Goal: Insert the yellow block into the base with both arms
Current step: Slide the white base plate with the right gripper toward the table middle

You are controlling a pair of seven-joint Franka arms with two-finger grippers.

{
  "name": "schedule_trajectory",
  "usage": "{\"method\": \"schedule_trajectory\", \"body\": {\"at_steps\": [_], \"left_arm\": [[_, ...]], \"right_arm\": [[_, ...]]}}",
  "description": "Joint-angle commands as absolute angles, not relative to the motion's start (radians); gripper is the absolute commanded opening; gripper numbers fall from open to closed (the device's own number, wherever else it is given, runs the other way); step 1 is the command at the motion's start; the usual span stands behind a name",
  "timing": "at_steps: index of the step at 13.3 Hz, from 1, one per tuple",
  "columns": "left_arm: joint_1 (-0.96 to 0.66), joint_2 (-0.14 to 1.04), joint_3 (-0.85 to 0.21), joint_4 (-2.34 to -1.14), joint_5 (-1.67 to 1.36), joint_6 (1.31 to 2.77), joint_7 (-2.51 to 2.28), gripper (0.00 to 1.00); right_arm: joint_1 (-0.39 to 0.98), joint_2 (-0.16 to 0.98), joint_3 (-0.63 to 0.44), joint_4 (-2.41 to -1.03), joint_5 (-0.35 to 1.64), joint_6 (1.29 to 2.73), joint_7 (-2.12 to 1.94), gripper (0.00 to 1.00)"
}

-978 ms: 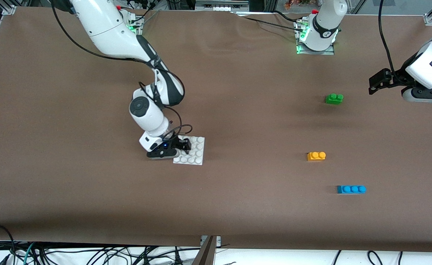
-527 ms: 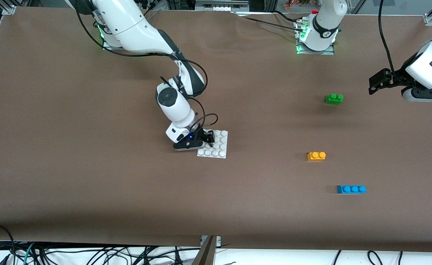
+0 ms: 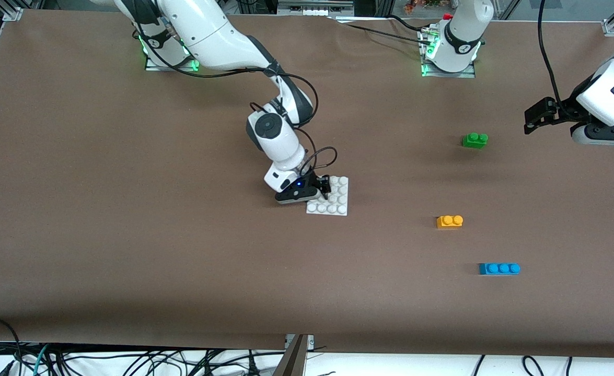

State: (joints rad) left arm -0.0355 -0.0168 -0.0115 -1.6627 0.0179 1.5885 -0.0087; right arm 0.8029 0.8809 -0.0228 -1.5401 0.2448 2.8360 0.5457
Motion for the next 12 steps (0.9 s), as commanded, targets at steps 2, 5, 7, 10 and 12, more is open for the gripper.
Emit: {"method": "schedule_trajectory", "body": {"at_steps": [2,5,7,10,12], "left_arm": [[-0.032,-0.021,-0.011,-1.655,0.003,1.574,-0.003,1.0],[-0.032,-0.02,-0.011,-1.654,0.003,1.574,-0.003,1.0],[-0.032,-0.02,-0.011,-1.654,0.003,1.574,-0.003,1.0],[-0.032,-0.02,-0.011,-1.655,0.003,1.574,-0.003,1.0],[-0.034,-0.018,-0.011,-1.654,0.003,1.574,-0.003,1.0]], "right_arm": [[0.842,0.923,-0.035,-1.491,0.268,2.844,0.557,0.66],[0.839,0.916,-0.04,-1.49,0.273,2.842,0.555,0.67],[0.824,0.901,-0.041,-1.489,0.308,2.836,0.549,0.84],[0.825,0.873,-0.063,-1.489,0.377,2.819,0.552,1.0],[0.824,0.853,-0.081,-1.489,0.41,2.81,0.551,1.0]]}}
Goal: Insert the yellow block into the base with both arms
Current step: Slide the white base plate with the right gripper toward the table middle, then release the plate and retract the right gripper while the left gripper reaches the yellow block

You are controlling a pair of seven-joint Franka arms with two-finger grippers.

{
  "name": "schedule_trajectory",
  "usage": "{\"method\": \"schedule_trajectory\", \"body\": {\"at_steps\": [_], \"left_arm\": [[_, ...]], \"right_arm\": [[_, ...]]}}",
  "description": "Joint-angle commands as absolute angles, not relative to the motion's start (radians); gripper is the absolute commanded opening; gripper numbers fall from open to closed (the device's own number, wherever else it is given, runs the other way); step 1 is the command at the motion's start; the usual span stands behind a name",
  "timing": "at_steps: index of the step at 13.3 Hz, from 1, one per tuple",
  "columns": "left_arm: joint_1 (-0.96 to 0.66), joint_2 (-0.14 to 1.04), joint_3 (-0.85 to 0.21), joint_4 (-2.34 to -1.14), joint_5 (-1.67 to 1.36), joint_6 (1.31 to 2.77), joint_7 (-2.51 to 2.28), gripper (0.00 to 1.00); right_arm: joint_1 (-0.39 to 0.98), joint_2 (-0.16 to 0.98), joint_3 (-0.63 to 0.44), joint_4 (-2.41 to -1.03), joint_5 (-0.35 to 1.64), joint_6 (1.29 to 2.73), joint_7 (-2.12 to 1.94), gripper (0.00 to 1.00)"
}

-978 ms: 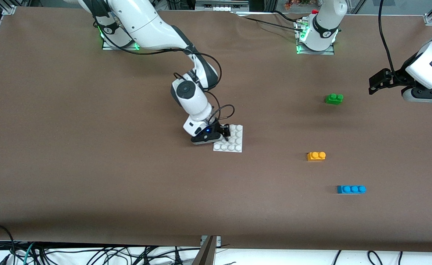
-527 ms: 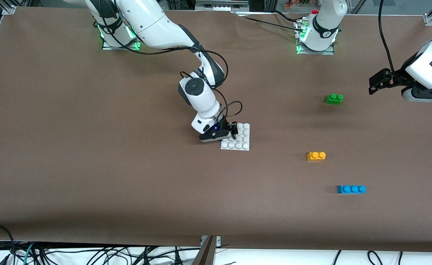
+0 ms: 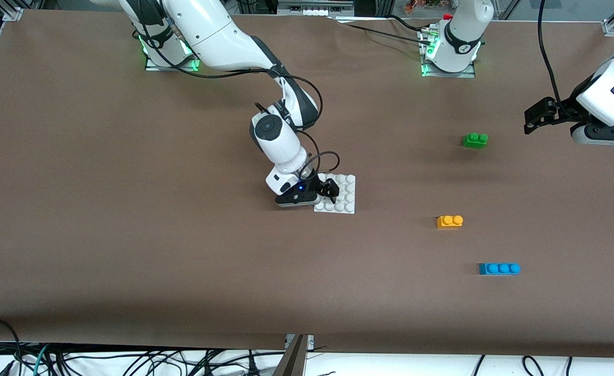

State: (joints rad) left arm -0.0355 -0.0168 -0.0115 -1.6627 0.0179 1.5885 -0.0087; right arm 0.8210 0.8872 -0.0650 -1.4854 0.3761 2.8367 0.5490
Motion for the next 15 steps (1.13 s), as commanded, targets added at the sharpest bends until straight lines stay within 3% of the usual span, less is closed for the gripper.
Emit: {"method": "schedule_trajectory", "body": {"at_steps": [1,5,8,11,13,15], "left_arm": [[-0.034,-0.011,-0.011,-1.654,0.0,1.575,-0.003,1.0],[-0.044,0.102,-0.017,-1.652,-0.009,1.592,-0.003,1.0],[-0.052,0.211,-0.029,-1.64,-0.012,1.727,-0.003,1.0],[-0.057,0.319,-0.032,-1.641,-0.031,1.863,-0.003,1.0],[-0.055,0.394,-0.032,-1.646,-0.038,1.977,-0.003,1.0],[-0.058,0.467,-0.032,-1.657,-0.037,2.06,-0.002,1.0]], "right_arm": [[0.818,0.826,-0.098,-1.489,0.405,2.768,0.548,1.0],[0.729,0.683,-0.145,-1.508,0.359,2.484,0.497,1.0],[0.694,0.545,-0.242,-1.543,0.35,2.245,0.35,1.0],[0.574,0.373,-0.245,-1.595,0.333,2.0,0.21,1.0],[0.504,0.28,-0.233,-1.609,0.2,1.866,0.21,1.0],[0.355,0.203,-0.142,-1.615,0.135,1.784,0.152,1.0]]}}
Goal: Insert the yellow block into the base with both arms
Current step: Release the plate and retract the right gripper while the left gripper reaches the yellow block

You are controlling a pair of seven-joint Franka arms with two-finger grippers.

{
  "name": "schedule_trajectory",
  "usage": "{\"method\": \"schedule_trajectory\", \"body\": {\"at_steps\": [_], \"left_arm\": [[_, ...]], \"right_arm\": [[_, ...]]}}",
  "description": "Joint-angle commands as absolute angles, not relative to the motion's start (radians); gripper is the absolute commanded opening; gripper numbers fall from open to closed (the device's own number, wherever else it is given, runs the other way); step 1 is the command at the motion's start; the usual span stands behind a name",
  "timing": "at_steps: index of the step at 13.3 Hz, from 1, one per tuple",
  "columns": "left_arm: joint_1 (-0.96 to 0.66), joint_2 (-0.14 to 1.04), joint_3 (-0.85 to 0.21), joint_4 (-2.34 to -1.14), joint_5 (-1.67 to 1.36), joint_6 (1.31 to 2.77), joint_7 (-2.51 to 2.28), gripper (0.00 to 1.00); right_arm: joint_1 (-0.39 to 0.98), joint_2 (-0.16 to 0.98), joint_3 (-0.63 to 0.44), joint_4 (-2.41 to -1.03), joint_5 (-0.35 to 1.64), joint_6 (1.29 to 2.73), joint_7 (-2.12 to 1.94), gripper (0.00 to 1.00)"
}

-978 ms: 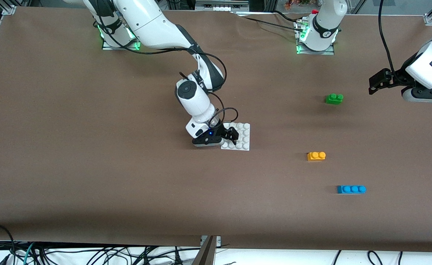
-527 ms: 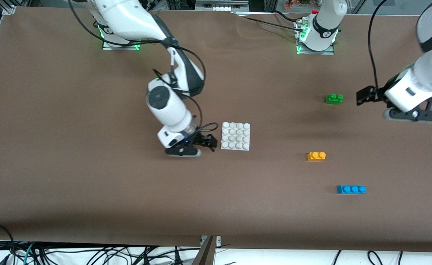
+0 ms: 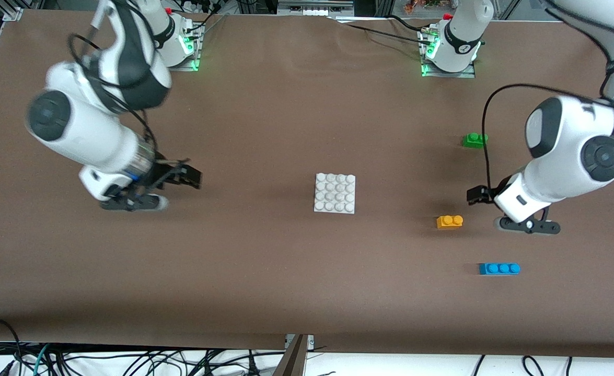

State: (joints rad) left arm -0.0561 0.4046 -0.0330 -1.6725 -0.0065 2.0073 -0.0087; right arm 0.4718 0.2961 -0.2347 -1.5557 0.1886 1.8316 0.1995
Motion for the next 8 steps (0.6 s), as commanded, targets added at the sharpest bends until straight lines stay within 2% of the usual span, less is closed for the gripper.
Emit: {"method": "schedule_trajectory", "body": {"at_steps": [1,3,4,6,8], "left_arm": [[-0.061,0.497,-0.032,-1.658,-0.035,2.089,-0.002,1.0],[-0.061,0.558,-0.044,-1.66,-0.038,2.167,-0.002,1.0],[-0.063,0.589,-0.046,-1.66,-0.038,2.21,-0.003,1.0],[-0.077,0.632,-0.046,-1.663,-0.037,2.244,-0.003,1.0],[-0.08,0.659,-0.046,-1.689,-0.029,2.311,-0.003,1.0]], "right_arm": [[0.271,0.166,-0.077,-1.63,0.086,1.754,0.132,1.0],[0.145,0.094,0.016,-1.676,-0.001,1.743,0.079,1.0],[0.117,0.059,0.028,-1.709,-0.009,1.741,0.052,1.0],[0.114,0.003,0.028,-1.768,-0.038,1.746,0.038,1.0],[0.114,-0.003,0.028,-1.775,-0.04,1.744,0.037,1.0]]}}
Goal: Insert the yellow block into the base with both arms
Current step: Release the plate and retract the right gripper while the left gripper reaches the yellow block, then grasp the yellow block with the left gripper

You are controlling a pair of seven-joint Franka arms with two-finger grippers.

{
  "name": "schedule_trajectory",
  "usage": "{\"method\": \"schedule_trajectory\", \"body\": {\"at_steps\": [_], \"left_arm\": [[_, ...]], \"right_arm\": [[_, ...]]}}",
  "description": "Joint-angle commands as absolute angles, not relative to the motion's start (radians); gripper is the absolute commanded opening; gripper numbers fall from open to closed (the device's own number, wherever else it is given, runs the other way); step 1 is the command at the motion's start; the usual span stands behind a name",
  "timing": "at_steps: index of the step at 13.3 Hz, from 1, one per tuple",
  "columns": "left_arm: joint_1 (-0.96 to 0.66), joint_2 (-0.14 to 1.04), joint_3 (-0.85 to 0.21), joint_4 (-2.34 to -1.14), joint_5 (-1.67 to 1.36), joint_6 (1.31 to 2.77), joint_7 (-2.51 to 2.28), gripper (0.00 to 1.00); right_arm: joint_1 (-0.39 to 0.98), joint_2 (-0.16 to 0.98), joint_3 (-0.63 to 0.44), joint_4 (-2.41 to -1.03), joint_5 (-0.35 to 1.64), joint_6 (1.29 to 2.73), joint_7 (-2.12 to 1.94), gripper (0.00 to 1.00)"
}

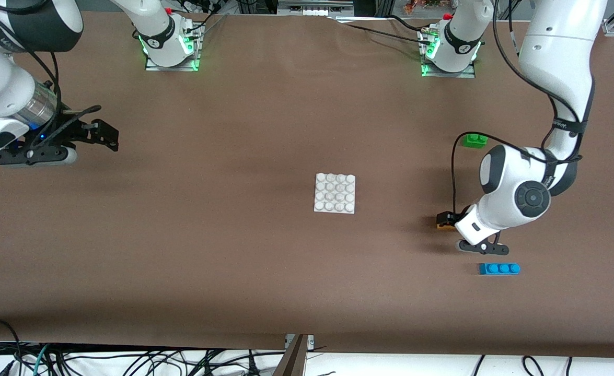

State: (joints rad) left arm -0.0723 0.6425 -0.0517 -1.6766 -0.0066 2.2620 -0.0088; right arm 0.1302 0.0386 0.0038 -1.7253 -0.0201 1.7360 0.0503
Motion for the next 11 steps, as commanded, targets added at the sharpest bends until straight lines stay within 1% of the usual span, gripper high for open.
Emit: {"method": "schedule_trajectory", "body": {"at_steps": [1,3,6,8,9,10,11], "left_arm": [[-0.08,0.661,-0.046,-1.713,-0.029,2.35,-0.003,1.0],[-0.078,0.661,-0.044,-1.749,-0.017,2.375,0.002,1.0],[-0.078,0.663,-0.043,-1.761,-0.006,2.375,0.0,1.0],[-0.08,0.67,-0.043,-1.766,-0.006,2.375,-0.011,1.0],[-0.08,0.675,-0.043,-1.766,-0.006,2.375,-0.009,0.94],[-0.078,0.68,-0.043,-1.769,-0.005,2.375,0.001,0.74],[-0.078,0.678,-0.043,-1.766,-0.006,2.37,0.0,0.45]], "right_arm": [[0.114,-0.005,0.022,-1.775,-0.04,1.737,0.034,1.0],[0.114,0.001,0.011,-1.767,-0.04,1.735,0.029,1.0],[0.114,0.003,0.009,-1.759,-0.038,1.733,0.029,1.0],[0.114,0.005,-0.011,-1.758,-0.038,1.733,0.029,1.0],[0.114,0.003,-0.015,-1.753,-0.037,1.73,0.029,1.0],[0.114,0.002,-0.015,-1.744,-0.038,1.73,0.029,1.0],[0.112,0.006,-0.017,-1.715,-0.034,1.724,0.022,1.0]]}}
